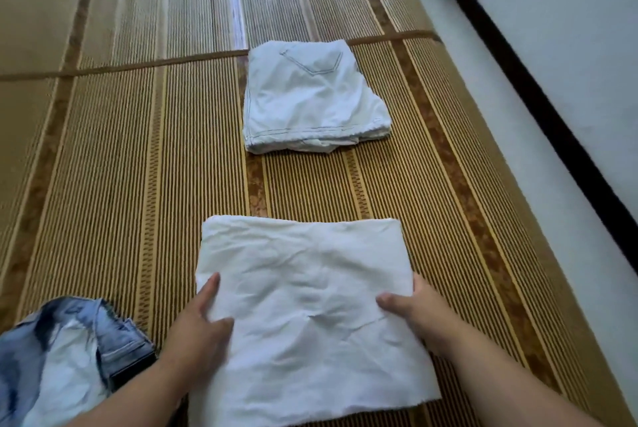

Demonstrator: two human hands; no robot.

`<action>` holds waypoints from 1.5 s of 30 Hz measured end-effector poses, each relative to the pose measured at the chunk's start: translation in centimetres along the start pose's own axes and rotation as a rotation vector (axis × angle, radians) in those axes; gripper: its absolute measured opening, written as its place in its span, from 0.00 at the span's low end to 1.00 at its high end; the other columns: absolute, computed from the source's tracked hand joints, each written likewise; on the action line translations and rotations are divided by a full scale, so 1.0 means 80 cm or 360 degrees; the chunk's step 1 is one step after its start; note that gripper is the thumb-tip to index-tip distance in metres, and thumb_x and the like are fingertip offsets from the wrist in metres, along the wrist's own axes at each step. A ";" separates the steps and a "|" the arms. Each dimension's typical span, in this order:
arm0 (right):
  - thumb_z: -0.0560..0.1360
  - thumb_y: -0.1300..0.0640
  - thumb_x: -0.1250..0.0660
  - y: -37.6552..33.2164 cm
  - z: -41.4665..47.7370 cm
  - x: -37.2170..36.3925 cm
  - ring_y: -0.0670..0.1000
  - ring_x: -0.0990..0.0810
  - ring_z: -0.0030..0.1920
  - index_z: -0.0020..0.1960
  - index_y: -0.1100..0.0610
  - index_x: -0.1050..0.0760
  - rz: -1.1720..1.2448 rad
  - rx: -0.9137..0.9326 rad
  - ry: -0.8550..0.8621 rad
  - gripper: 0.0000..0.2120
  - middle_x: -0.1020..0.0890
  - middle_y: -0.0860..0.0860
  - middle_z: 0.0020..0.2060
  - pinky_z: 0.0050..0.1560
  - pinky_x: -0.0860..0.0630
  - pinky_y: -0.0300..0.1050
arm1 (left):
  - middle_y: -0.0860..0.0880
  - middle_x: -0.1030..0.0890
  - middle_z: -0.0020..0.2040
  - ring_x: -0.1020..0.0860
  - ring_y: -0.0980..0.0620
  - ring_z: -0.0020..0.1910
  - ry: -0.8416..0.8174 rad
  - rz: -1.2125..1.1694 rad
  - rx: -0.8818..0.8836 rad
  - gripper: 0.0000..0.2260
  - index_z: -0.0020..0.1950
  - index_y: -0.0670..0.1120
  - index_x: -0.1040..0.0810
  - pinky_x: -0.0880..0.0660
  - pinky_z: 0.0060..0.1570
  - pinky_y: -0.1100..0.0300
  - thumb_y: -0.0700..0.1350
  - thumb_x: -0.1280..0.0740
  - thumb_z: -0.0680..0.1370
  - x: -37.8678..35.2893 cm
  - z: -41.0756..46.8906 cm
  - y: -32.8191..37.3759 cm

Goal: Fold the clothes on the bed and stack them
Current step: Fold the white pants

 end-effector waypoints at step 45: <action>0.51 0.20 0.38 -0.321 0.235 -0.068 0.56 0.66 0.76 0.69 0.34 0.77 -0.2130 0.1104 0.0228 0.62 0.68 0.45 0.76 0.69 0.57 0.72 | 0.48 0.70 0.76 0.67 0.37 0.74 -0.0050 0.1656 -0.0454 0.55 0.74 0.61 0.68 0.56 0.69 0.31 0.79 0.39 0.60 -0.082 0.250 0.316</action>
Point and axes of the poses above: each hand's wrist, its own z-axis towards the middle knuckle, its own x-axis out of the back of the hand, y = z × x, the point moved 1 cm from there along z, towards the middle knuckle
